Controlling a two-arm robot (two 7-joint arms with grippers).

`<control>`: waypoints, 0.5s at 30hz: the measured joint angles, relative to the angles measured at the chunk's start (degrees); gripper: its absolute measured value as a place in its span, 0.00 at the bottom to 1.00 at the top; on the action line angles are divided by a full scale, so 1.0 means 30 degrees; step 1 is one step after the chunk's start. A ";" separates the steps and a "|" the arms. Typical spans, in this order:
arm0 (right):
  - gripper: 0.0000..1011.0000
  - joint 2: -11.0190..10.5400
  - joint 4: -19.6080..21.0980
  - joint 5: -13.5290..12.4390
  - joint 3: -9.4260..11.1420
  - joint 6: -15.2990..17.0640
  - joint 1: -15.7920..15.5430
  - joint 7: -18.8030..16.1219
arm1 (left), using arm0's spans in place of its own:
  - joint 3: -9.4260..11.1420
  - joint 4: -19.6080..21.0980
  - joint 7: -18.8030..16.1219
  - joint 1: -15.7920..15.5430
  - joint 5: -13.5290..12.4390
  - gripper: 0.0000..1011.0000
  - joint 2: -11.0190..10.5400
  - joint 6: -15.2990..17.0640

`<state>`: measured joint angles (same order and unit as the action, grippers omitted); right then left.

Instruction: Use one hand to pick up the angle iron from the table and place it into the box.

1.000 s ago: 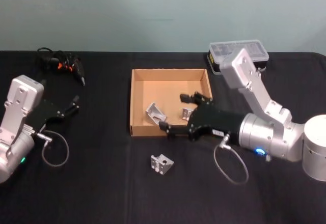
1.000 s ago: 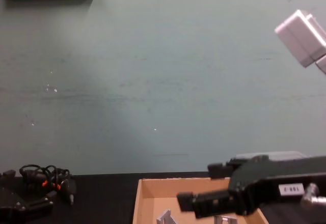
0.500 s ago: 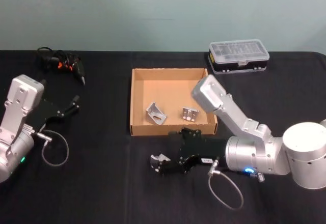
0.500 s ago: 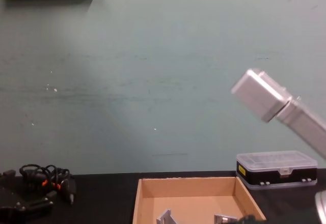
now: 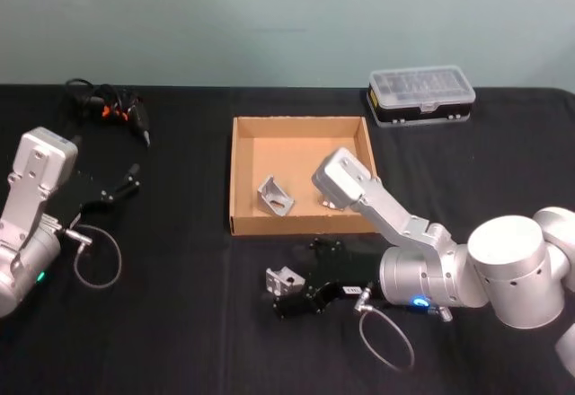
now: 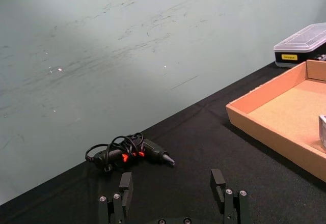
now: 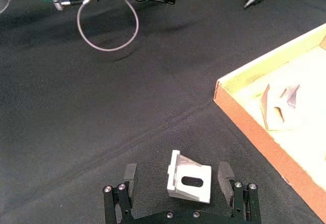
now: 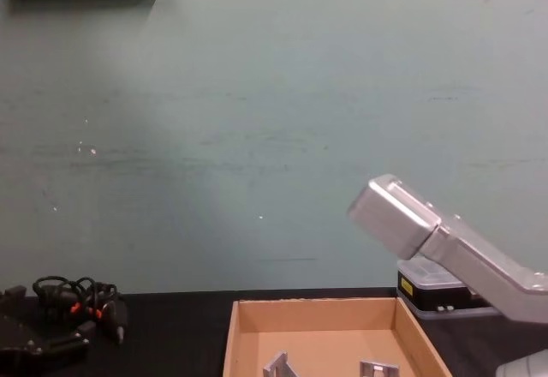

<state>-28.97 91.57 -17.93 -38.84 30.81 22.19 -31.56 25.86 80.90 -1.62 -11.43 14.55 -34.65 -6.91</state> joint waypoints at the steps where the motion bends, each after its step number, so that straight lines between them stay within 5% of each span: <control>1: 0.99 0.0000 0.0000 0.0000 0.0000 0.0000 0.0000 0.0000 | -0.0001 0.0000 0.0000 0.0002 0.0000 0.99 0.0000 0.0001; 15: 0.99 0.0302 -0.0468 0.0431 -0.0268 -0.0005 0.0197 0.0014 | 0.0000 0.0000 -0.0001 0.0001 0.0000 0.99 0.0000 0.0000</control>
<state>-28.06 90.17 -16.63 -39.64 30.80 22.78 -31.52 25.86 80.90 -1.62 -11.43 14.55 -34.65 -6.91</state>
